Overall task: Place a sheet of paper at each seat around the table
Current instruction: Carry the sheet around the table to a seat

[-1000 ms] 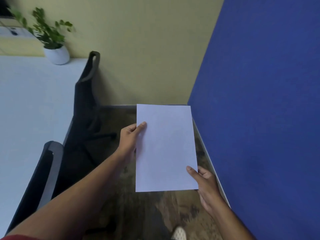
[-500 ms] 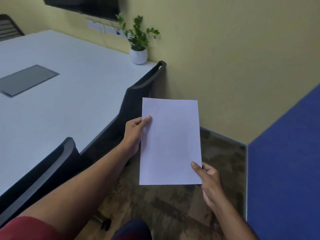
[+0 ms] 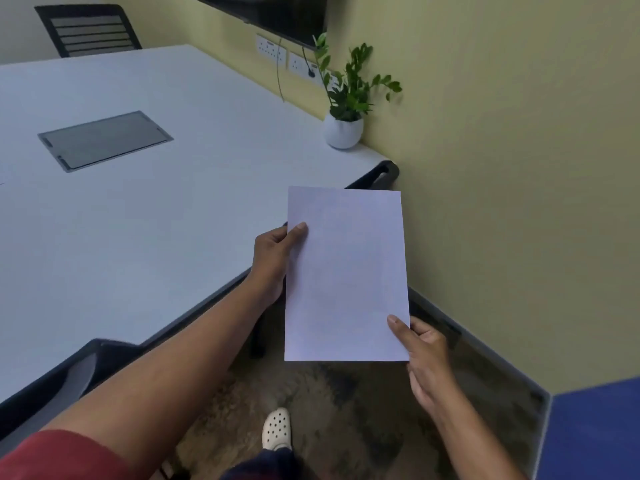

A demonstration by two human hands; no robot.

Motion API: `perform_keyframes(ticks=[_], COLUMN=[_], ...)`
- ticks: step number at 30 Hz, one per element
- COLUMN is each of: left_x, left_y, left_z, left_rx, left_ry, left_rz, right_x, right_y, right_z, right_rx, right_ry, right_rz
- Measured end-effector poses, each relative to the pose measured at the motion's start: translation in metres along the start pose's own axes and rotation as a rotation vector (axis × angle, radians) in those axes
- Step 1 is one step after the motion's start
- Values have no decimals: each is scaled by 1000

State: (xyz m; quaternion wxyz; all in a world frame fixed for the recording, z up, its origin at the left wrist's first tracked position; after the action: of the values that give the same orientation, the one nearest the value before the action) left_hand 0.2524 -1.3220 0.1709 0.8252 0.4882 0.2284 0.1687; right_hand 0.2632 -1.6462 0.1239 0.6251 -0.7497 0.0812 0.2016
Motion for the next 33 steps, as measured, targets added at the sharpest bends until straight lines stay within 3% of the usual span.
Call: perform_keyframes(ticks=[13, 21, 33], left_x=[151, 210, 274], left_y=[75, 100, 106], left_z=[-16, -30, -57], left_rx=[-41, -76, -93], left_ry=[134, 391, 584], left_rz=[124, 244, 270], right_x=[160, 264, 384], right_y=[-137, -200, -259], right_z=[76, 129, 202], right_rx=[-79, -174, -407], right_ry=[-150, -422, -619], right_rz=[-116, -170, -209])
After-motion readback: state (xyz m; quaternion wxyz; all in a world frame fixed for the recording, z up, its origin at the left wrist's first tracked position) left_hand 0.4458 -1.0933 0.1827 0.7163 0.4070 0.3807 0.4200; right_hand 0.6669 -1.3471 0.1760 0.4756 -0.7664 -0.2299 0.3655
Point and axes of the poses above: each hand's wrist, its own x-axis towards the middle knuckle, its own z-axis out of the palm, y = z × x, the point moved 9 cm from there along x, towards the middle knuckle, and after that the axes turned 8 degrees about -x, right-handed, at the moved point
